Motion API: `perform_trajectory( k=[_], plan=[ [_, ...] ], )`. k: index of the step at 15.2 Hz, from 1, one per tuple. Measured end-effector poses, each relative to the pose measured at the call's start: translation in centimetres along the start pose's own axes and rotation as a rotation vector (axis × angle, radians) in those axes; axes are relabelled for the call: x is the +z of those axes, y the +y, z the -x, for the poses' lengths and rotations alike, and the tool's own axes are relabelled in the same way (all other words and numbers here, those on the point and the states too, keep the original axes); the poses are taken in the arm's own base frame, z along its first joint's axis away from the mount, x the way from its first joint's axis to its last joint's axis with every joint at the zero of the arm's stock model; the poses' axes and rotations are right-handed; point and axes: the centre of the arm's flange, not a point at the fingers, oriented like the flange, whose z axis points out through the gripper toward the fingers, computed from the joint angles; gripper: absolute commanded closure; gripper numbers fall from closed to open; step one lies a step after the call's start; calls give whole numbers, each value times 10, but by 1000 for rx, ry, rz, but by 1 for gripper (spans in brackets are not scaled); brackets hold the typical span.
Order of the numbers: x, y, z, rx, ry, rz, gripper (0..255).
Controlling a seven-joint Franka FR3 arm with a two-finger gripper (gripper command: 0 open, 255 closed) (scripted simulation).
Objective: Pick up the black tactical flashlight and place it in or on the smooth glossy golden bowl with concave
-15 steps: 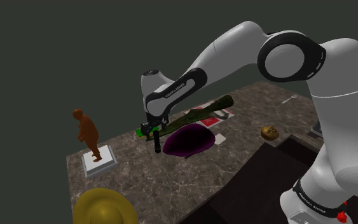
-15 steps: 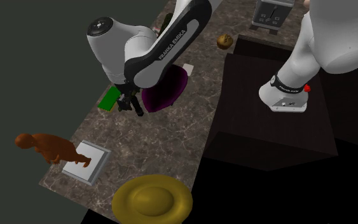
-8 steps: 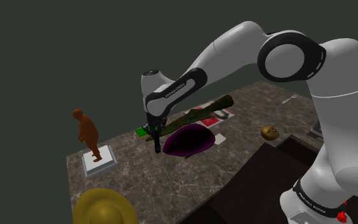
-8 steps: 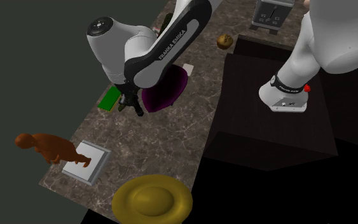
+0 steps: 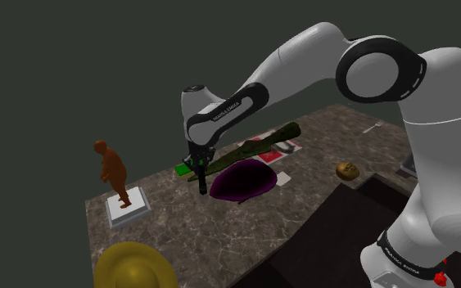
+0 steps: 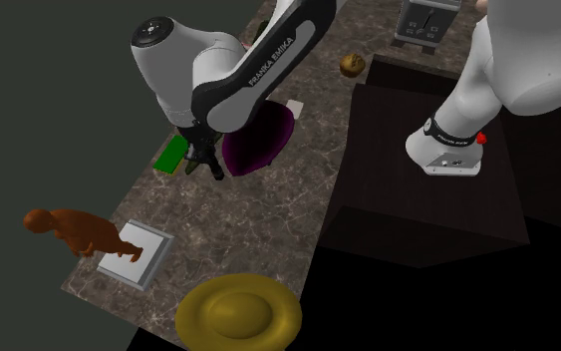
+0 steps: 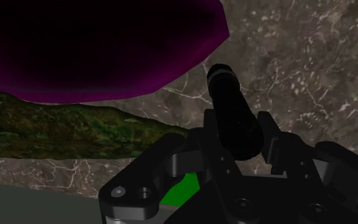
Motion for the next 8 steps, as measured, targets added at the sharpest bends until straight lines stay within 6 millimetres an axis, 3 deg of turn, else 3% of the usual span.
perform_trajectory(
  k=[8],
  plan=[
    [-43, -1, -1, 0, 0, 0, 255]
  ],
)
